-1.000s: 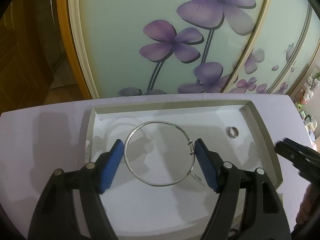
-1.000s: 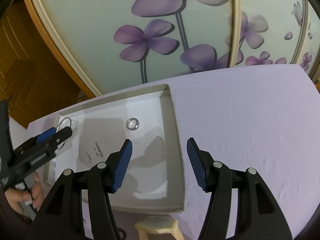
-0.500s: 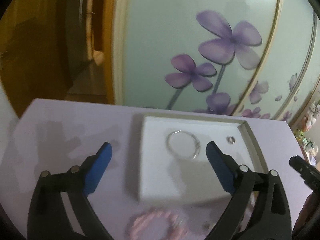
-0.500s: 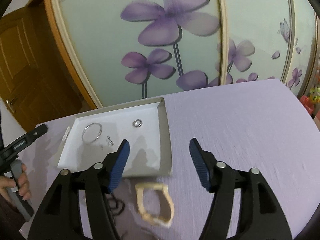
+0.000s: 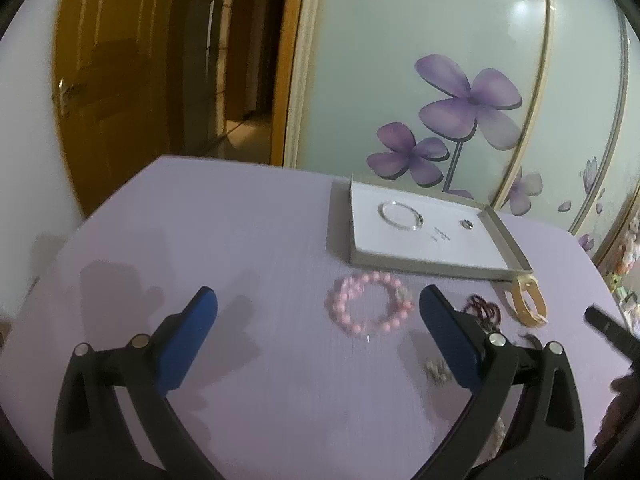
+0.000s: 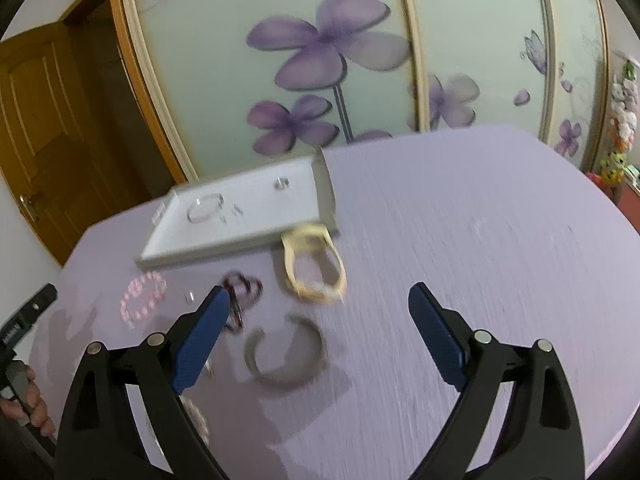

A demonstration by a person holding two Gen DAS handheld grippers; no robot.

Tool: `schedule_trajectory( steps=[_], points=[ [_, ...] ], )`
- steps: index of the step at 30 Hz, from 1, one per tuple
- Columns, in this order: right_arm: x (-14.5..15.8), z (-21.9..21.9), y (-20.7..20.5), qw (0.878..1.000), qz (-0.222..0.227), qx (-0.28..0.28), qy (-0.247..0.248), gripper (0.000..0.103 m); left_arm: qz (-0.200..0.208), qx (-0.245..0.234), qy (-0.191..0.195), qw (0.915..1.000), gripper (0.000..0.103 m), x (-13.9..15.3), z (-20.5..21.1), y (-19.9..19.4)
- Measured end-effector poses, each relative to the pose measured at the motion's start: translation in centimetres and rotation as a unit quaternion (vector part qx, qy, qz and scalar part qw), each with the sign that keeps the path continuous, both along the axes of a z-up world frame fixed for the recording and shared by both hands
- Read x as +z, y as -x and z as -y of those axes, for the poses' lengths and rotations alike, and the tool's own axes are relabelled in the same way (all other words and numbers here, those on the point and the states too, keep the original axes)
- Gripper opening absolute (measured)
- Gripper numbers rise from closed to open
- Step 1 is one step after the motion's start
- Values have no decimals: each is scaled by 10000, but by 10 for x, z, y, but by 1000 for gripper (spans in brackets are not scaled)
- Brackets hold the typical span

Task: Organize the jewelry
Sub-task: 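Move the right tool back to the grey cuff bracelet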

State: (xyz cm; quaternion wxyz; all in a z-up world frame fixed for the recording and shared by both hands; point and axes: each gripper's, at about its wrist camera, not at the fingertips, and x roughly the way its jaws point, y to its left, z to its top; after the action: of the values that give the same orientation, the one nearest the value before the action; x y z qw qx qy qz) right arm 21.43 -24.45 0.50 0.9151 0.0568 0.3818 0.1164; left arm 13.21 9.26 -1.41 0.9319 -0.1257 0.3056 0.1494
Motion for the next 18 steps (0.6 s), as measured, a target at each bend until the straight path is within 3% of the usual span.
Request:
schedule_trajectory(
  steps=[9,18],
  points=[
    [-26,-11,29,9992,-285,201,174,93,-186,-234,25,9996,101,-17,24,35],
    [-44,-27,11,9971,-571,351,352,93,-27,-376,20,9993,101,-14,34,54]
  ],
)
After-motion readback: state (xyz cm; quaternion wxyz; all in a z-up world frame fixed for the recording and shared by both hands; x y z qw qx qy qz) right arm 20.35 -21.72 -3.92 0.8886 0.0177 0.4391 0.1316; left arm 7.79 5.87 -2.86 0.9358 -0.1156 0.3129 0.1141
